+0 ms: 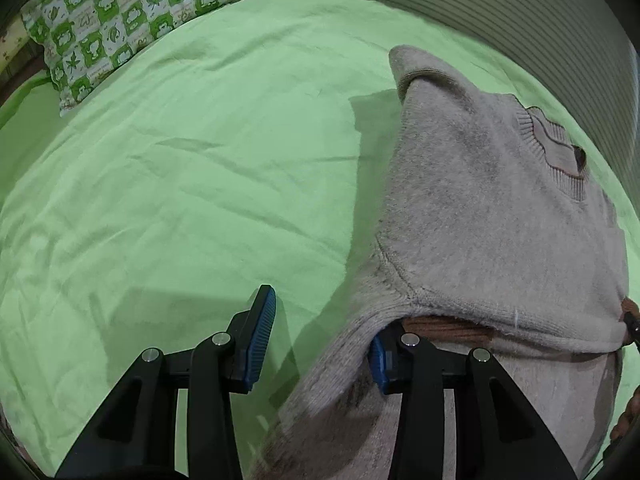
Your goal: Fold small clothes
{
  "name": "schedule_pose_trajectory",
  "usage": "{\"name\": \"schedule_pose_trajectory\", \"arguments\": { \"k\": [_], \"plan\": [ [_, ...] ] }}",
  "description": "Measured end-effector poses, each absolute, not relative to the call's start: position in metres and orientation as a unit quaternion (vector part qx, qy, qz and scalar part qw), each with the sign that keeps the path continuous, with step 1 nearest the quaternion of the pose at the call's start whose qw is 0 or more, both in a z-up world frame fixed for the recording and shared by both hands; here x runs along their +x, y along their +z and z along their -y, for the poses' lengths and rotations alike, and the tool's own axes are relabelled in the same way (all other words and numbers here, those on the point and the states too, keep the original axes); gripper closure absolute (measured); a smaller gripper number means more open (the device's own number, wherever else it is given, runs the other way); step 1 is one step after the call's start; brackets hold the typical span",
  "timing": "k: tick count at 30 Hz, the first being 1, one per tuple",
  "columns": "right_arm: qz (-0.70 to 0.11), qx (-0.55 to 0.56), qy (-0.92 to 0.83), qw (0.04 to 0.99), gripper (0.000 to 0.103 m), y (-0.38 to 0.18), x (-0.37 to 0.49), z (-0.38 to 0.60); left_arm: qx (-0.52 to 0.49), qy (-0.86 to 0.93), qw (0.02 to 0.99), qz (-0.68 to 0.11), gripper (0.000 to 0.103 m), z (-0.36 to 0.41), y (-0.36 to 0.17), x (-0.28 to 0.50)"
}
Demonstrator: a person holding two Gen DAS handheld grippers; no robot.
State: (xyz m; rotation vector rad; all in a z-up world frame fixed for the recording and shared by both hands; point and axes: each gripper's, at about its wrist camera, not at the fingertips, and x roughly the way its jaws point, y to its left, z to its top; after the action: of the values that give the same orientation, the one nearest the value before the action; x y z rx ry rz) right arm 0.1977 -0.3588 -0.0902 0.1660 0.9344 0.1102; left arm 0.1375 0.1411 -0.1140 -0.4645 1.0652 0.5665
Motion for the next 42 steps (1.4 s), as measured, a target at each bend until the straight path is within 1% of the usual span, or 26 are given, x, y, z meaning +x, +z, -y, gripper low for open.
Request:
{"name": "schedule_pose_trajectory", "arguments": {
  "k": [4,9,11,12,14,16,19,25,27,29,32,34,35,36,37,38,40,42],
  "plan": [
    [-0.443,0.085,0.051,0.891,0.096,-0.079,0.194,0.359,-0.219,0.259,0.799,-0.497,0.059,-0.147,-0.116,0.133],
    [-0.461,0.075,0.043,0.883,0.095,-0.085,0.202,0.354,-0.214,0.257,0.796,-0.504,0.058,-0.149,-0.117,0.134],
    [-0.467,0.062,0.024,0.882,0.080,-0.082,0.200,0.354,-0.213,0.256,0.796,-0.506,0.057,-0.151,-0.117,0.135],
    [-0.466,0.054,0.003,0.883,0.065,-0.078,0.197,0.355,-0.214,0.255,0.796,-0.507,0.057,-0.151,-0.117,0.135],
    [-0.453,0.037,-0.042,0.890,0.054,-0.064,0.192,0.356,-0.218,0.252,0.795,-0.507,0.055,-0.154,-0.116,0.133],
    [-0.431,0.042,-0.046,0.900,0.054,-0.047,0.187,0.352,-0.223,0.249,0.795,-0.507,0.054,-0.154,-0.115,0.130],
    [-0.405,0.060,0.043,0.912,0.054,-0.019,0.193,0.313,-0.224,0.248,0.796,-0.505,0.052,-0.154,-0.116,0.126],
    [-0.410,0.010,0.279,0.868,0.054,0.002,0.244,0.142,-0.210,0.254,0.798,-0.505,0.051,-0.149,-0.121,0.127],
    [-0.411,-0.032,0.325,0.851,0.054,-0.001,0.256,0.085,-0.210,0.256,0.798,-0.503,0.051,-0.148,-0.123,0.127],
    [-0.425,-0.039,0.367,0.826,0.054,-0.012,0.274,0.036,-0.209,0.258,0.798,-0.503,0.051,-0.146,-0.124,0.126],
    [-0.455,-0.080,0.361,0.810,0.054,-0.037,0.301,-0.013,-0.206,0.259,0.799,-0.503,0.051,-0.143,-0.125,0.127],
    [-0.475,-0.099,0.361,0.796,0.054,-0.051,0.310,-0.028,-0.204,0.259,0.800,-0.502,0.051,-0.142,-0.126,0.128],
    [-0.490,-0.103,0.375,0.780,0.054,-0.059,0.313,-0.035,-0.204,0.258,0.800,-0.501,0.051,-0.141,-0.127,0.128],
    [-0.498,-0.103,0.390,0.767,0.068,-0.063,0.312,-0.037,-0.205,0.256,0.801,-0.500,0.051,-0.142,-0.127,0.128],
    [-0.500,-0.105,0.399,0.762,0.097,-0.064,0.310,-0.039,-0.207,0.254,0.802,-0.499,0.051,-0.142,-0.127,0.127],
    [-0.494,-0.105,0.395,0.767,0.097,-0.062,0.308,-0.034,-0.210,0.250,0.803,-0.498,0.051,-0.143,-0.127,0.124],
    [-0.470,-0.044,0.381,0.795,0.098,-0.047,0.309,-0.007,-0.217,0.245,0.805,-0.495,0.051,-0.145,-0.126,0.121],
    [-0.466,0.028,0.344,0.815,0.098,-0.042,0.320,0.021,-0.218,0.242,0.806,-0.494,0.051,-0.146,-0.126,0.120]
  ]
}}
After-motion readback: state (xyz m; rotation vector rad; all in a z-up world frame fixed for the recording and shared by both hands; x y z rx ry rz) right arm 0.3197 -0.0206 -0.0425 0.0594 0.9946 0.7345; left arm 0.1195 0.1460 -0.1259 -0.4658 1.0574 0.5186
